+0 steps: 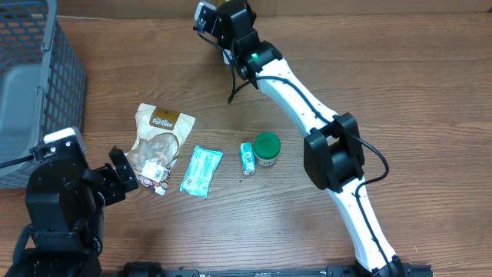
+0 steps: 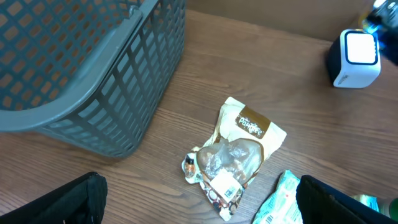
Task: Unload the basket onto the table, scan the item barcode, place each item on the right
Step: 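Carry the Vim bottle to the white scanner and hold it there, then move the Vim bottle right and set it down on the table, then open the right gripper and swing it over the green-capped jar, then lower the right gripper around the green-capped jar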
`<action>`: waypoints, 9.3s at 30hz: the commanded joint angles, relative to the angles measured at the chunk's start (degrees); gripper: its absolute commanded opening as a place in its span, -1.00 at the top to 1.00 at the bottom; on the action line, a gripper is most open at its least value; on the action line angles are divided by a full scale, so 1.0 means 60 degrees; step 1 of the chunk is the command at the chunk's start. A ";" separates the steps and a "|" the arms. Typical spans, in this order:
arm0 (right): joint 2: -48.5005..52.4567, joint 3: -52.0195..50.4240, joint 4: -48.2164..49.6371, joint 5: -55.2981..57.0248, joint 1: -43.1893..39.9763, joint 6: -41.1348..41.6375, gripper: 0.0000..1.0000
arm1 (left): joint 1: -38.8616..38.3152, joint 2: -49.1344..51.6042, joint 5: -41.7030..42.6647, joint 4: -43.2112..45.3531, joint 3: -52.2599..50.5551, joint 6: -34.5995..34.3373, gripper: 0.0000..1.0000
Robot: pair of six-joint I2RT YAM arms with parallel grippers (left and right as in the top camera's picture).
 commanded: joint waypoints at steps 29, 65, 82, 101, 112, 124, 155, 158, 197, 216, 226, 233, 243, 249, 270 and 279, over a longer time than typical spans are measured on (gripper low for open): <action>0.0244 0.0095 -0.1024 -0.0805 -0.0062 -0.0040 0.65 | 0.0051 -0.0036 -0.0102 0.0007 0.0051 -0.0025 -0.99; -0.4018 0.0102 -0.9825 -0.0324 -0.1872 0.9876 0.63 | 0.0051 -0.0036 -0.0102 0.0007 0.0051 -0.0022 -0.99; -0.4018 -0.1348 -1.1803 -0.3311 -0.6302 1.0579 0.62 | 0.0051 -0.0036 -0.0102 0.0007 0.0051 -0.0025 -0.99; -0.4018 -0.3606 -1.0189 -0.3308 -0.7231 1.0892 -0.31 | 0.0051 -0.0036 -0.0102 0.0007 0.0051 -0.0022 -0.99; -0.4415 -0.3187 -1.0480 -0.3279 -0.7180 1.0972 -1.00 | 0.0051 -0.0036 -0.0102 0.0007 0.0051 -0.0025 -0.99; -0.7399 -0.3005 -1.0998 -0.3388 -0.5701 1.1322 -1.00 | 0.0051 -0.0036 -0.0102 0.0007 0.0051 -0.0022 -0.99; -0.7468 -0.8896 -0.6397 -0.2725 0.0510 1.6254 -1.00 | 0.0051 -0.0036 -0.0102 0.0007 0.0051 -0.0022 -0.99; -0.7450 -0.9220 -0.5872 -0.2721 0.0521 1.6491 -1.00 | 0.0051 -0.0036 -0.0102 0.0007 0.0051 -0.0022 -0.99; -0.7402 -0.9100 -0.5734 -0.3665 0.0557 1.0979 -1.00 | 0.0051 -0.0036 -0.0102 0.0007 0.0051 -0.0022 -0.99; -0.7147 -0.9541 -0.5566 -0.3883 0.0554 1.0987 -0.93 | 0.0051 -0.0036 -0.0102 0.0007 0.0051 -0.0022 -0.99; -0.7147 -0.9541 -0.5566 -0.3883 0.0557 1.1176 -0.91 | 0.0051 -0.0036 -0.0102 0.0007 0.0051 -0.0025 -0.99; -0.7147 -0.9541 -0.5574 -0.3880 0.0554 1.1198 -0.90 | 0.0051 -0.0036 -0.0102 0.0007 0.0051 -0.0025 -0.99; -0.7147 -0.9566 -0.5668 -0.3880 0.0554 1.1198 -0.77 | 0.0051 -0.0036 -0.0102 0.0007 0.0051 -0.0025 -0.99; -0.7147 -1.0178 -0.5020 -0.3872 0.0554 1.1198 -0.77 | 0.0051 -0.0036 -0.0102 0.0007 0.0051 -0.0022 -0.99; -0.7147 -1.0408 -0.4743 -0.2499 0.0543 1.1999 -0.26 | 0.0051 -0.0036 -0.0102 0.0007 0.0051 -0.0025 -0.99; -0.7155 -1.0251 -0.5064 -0.1355 0.0535 1.2772 -0.27 | 0.0051 -0.0036 -0.0102 0.0007 0.0051 -0.0025 -0.99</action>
